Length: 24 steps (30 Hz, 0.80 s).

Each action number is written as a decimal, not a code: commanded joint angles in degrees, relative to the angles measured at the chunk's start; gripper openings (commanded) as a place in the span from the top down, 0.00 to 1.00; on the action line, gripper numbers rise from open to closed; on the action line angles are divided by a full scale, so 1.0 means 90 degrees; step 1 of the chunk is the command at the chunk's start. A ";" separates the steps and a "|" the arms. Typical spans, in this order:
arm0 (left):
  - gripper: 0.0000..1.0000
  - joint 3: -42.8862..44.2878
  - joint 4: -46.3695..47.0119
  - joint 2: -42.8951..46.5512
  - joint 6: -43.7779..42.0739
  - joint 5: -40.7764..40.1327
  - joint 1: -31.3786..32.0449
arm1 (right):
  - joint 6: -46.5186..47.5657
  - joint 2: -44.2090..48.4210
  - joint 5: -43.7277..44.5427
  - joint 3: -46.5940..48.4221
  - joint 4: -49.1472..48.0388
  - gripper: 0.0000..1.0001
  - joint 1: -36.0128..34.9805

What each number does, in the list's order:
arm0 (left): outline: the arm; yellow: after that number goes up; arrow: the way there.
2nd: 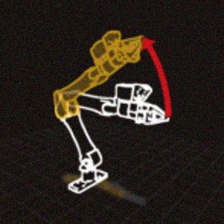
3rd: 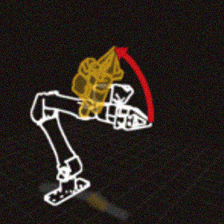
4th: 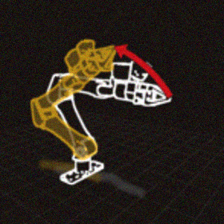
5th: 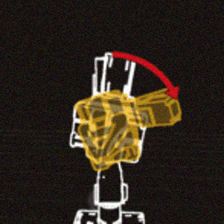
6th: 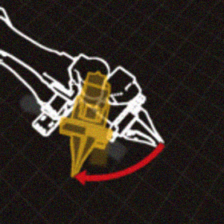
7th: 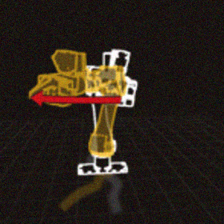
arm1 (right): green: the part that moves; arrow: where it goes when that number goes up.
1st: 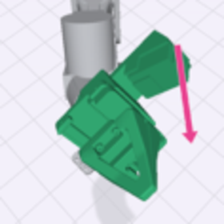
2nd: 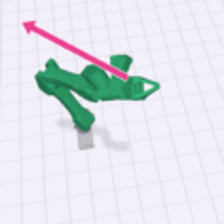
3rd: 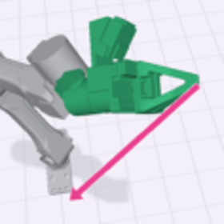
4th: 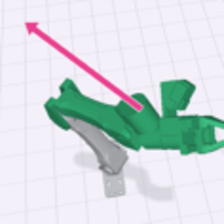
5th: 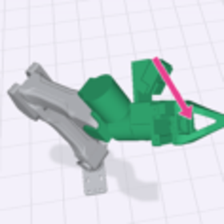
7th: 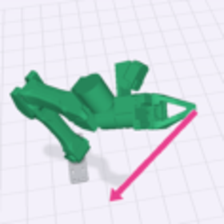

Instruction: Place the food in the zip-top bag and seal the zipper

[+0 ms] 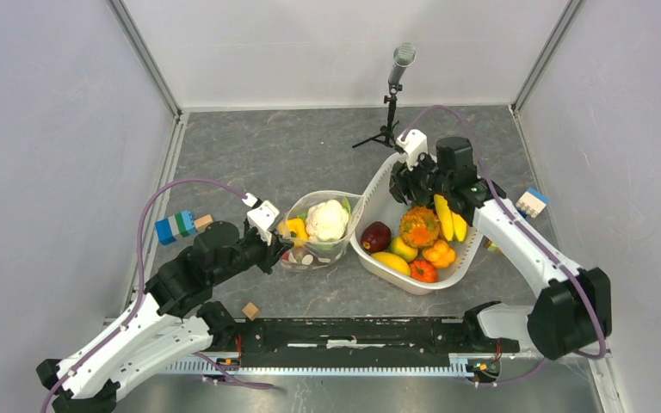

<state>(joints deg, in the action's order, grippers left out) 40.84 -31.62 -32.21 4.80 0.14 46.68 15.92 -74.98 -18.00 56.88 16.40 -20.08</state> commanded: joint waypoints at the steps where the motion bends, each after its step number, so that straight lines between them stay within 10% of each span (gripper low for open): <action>1: 0.98 0.0039 0.0222 0.0008 -0.0192 0.0011 -0.0021 | -0.0552 0.0884 -0.0615 -0.0124 -0.0298 0.58 0.0012; 9: 0.98 0.0033 0.0232 0.0016 -0.0191 0.0010 -0.0020 | -0.1972 0.1992 -0.2110 -0.0280 -0.1672 0.59 -0.0473; 24: 0.98 0.0016 0.0270 0.0114 -0.0172 0.0006 -0.0020 | -0.1297 0.0904 -0.1258 0.0260 -0.1862 0.55 -0.2784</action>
<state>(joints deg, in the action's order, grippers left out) 40.84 -31.62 -31.73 4.80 0.14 46.68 -1.50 -65.04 -30.70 55.51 -0.58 -42.96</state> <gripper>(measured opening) 0.124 0.647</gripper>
